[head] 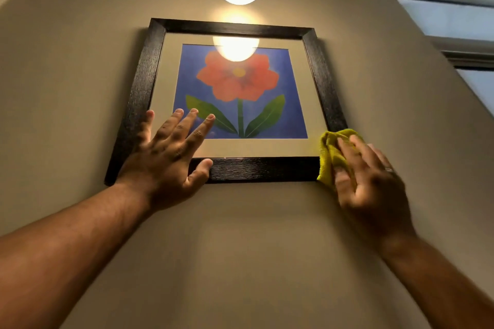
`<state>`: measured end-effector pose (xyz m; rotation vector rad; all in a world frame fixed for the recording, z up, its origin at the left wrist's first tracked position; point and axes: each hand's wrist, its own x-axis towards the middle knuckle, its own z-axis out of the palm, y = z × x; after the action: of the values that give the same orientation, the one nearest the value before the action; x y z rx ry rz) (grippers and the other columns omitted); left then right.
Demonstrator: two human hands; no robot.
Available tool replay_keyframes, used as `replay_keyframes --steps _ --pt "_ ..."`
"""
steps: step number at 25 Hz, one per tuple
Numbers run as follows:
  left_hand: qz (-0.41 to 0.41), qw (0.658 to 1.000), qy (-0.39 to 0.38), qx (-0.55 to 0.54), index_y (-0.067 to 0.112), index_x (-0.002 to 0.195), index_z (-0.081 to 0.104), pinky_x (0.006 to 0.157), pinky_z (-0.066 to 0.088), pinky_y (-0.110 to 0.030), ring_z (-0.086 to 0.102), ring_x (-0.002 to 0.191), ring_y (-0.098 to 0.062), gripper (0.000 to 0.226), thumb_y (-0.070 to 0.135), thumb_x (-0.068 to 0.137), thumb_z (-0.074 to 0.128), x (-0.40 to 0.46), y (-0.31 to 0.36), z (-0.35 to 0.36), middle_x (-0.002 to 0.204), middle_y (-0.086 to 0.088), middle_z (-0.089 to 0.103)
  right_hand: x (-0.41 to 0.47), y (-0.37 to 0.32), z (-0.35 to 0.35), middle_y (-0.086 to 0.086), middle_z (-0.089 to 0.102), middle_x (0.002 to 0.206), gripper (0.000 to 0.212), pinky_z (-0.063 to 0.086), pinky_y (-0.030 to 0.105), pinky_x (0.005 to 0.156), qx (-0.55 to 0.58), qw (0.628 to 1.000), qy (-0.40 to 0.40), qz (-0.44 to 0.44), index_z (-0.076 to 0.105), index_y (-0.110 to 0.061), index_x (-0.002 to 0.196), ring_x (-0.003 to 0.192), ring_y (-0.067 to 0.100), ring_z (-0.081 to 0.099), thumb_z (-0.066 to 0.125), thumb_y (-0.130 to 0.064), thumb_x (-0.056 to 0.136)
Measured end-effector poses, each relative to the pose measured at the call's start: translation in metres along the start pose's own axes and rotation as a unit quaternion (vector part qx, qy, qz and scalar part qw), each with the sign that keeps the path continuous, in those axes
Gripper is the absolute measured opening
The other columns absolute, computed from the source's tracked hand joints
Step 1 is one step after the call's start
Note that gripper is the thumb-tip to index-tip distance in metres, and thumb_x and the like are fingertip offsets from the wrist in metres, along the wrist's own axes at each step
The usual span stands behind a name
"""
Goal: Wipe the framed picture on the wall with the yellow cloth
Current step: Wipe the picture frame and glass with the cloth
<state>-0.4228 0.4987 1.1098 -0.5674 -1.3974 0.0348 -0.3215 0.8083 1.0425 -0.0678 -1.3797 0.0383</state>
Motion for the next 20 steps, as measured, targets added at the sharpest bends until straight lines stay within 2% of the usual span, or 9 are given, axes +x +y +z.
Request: replay_keyframes --steps 1,3,5,10,12,14,16,18,20 --pt "0.006 1.000 -0.001 0.005 0.037 0.153 -0.001 0.119 -0.003 -0.062 0.012 0.151 -0.024 0.077 0.068 0.086 0.018 0.001 -0.001 -0.001 0.164 -0.006 0.018 -0.007 0.003 0.002 0.007 0.034 0.154 0.061 0.030 0.047 0.115 -0.011 1.000 0.002 0.017 0.038 -0.025 0.143 0.141 0.036 0.032 0.041 -0.039 0.084" --pt "0.013 1.000 -0.005 0.014 0.037 0.153 -0.002 0.119 -0.002 -0.063 0.009 0.151 -0.024 0.082 0.077 0.083 0.011 0.001 -0.002 -0.001 0.164 -0.006 0.015 -0.024 0.001 0.009 0.005 0.026 0.156 0.065 0.021 0.046 0.116 -0.027 0.999 -0.018 -0.041 0.029 -0.027 0.146 0.144 0.030 0.021 0.042 -0.042 0.084" --pt "0.018 1.000 -0.006 0.022 0.037 0.153 -0.003 0.119 -0.001 -0.064 0.007 0.151 -0.024 0.085 0.081 0.081 0.010 0.000 -0.003 0.000 0.164 -0.007 0.013 -0.009 0.009 0.005 0.003 0.024 0.157 0.066 0.021 0.044 0.116 -0.024 0.992 -0.073 -0.098 0.027 -0.030 0.147 0.144 0.028 0.020 0.039 -0.046 0.083" --pt "0.036 0.999 -0.006 0.031 0.038 0.153 -0.004 0.118 0.000 -0.064 0.007 0.150 -0.025 0.095 0.089 0.075 0.017 0.001 -0.003 0.000 0.163 -0.007 0.013 0.163 -0.002 0.009 0.006 0.011 0.162 0.062 0.014 0.042 0.120 -0.007 0.983 -0.181 -0.036 0.017 -0.027 0.149 0.148 0.031 0.012 0.040 -0.042 0.093" --pt "0.028 0.999 -0.007 0.033 0.039 0.153 -0.005 0.119 -0.002 -0.063 0.007 0.151 -0.025 0.099 0.091 0.073 0.020 0.000 -0.003 0.000 0.164 -0.007 0.012 0.190 -0.017 0.006 0.007 0.019 0.160 0.062 0.019 0.042 0.119 -0.010 0.981 -0.193 -0.034 0.022 -0.025 0.148 0.145 0.033 0.020 0.045 -0.038 0.092" --pt "0.017 0.999 -0.006 0.030 0.039 0.152 -0.005 0.119 -0.002 -0.064 0.007 0.151 -0.025 0.101 0.092 0.071 0.021 0.000 -0.002 0.000 0.164 -0.007 0.012 0.162 -0.006 -0.002 0.009 0.033 0.152 0.062 0.030 0.042 0.113 -0.007 0.986 -0.165 -0.035 0.036 -0.027 0.142 0.134 0.035 0.036 0.048 -0.041 0.083" --pt "0.013 0.999 -0.009 0.028 0.038 0.153 -0.005 0.119 0.000 -0.064 0.006 0.151 -0.025 0.102 0.093 0.070 0.020 0.000 -0.001 -0.002 0.164 -0.007 0.012 0.087 0.004 -0.015 0.010 0.047 0.135 0.062 0.040 0.038 0.098 0.014 0.991 -0.127 -0.044 0.049 -0.030 0.131 0.115 0.032 0.048 0.043 -0.047 0.071" --pt "0.011 1.000 -0.008 0.027 0.038 0.153 -0.003 0.119 0.001 -0.064 0.007 0.151 -0.025 0.102 0.093 0.070 0.018 0.000 0.000 -0.002 0.164 -0.008 0.012 0.020 0.011 -0.021 0.005 0.052 0.122 0.058 0.039 0.031 0.083 0.025 0.992 -0.116 -0.049 0.051 -0.033 0.122 0.100 0.024 0.048 0.041 -0.049 0.067" --pt "0.009 1.000 -0.007 0.023 0.038 0.153 -0.003 0.119 0.001 -0.064 0.007 0.151 -0.024 0.101 0.093 0.070 0.017 -0.001 0.001 -0.002 0.164 -0.007 0.013 0.014 0.011 -0.014 0.004 0.055 0.119 0.052 0.039 0.030 0.081 0.036 0.995 -0.084 -0.039 0.053 -0.031 0.117 0.098 0.024 0.050 0.042 -0.044 0.069"
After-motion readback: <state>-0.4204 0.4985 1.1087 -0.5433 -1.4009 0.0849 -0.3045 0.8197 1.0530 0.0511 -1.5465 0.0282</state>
